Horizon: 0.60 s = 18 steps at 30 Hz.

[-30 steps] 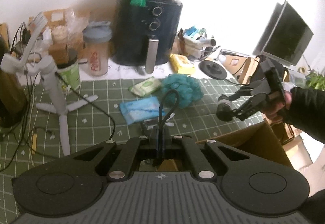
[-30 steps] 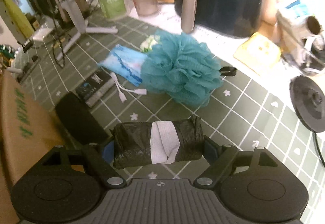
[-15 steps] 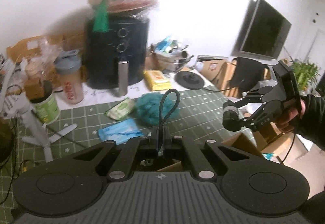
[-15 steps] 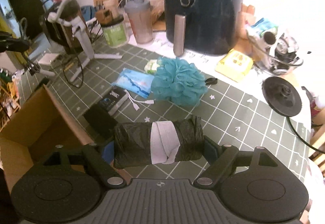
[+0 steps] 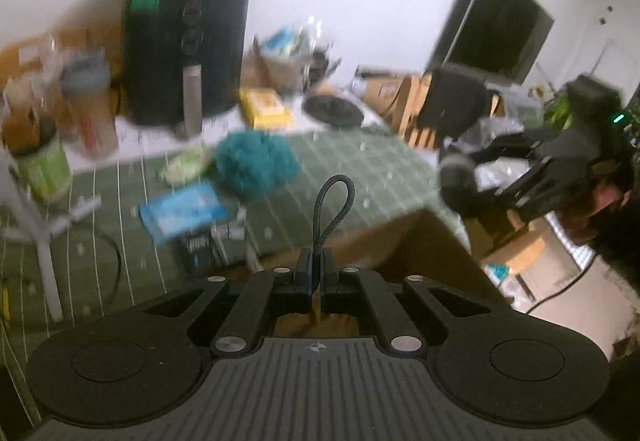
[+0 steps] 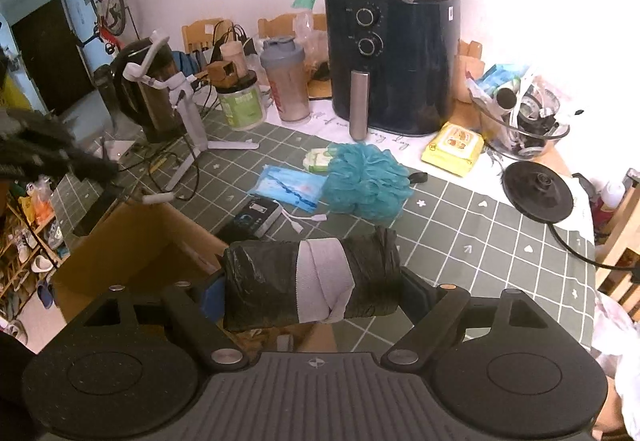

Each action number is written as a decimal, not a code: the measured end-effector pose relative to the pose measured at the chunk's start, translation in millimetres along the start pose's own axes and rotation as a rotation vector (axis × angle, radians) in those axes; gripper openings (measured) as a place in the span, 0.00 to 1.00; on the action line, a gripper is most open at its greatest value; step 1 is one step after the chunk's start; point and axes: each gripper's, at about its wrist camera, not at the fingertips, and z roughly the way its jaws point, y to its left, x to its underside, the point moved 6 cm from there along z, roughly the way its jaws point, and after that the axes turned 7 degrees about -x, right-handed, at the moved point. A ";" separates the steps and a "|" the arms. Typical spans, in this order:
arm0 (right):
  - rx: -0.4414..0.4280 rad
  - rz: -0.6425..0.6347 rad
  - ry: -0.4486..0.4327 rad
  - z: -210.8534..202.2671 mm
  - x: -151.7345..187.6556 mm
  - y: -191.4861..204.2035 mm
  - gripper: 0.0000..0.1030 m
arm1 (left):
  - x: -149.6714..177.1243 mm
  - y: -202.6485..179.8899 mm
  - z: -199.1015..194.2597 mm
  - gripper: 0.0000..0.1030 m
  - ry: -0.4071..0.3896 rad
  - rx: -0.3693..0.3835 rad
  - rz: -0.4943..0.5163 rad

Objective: Organize soft objects
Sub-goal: 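Lower the cable and bag roll into the box and open both grippers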

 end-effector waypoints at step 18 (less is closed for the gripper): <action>-0.039 0.058 -0.015 -15.1 25.4 29.7 0.83 | 58.8 -0.7 32.8 0.04 0.237 -0.098 -0.070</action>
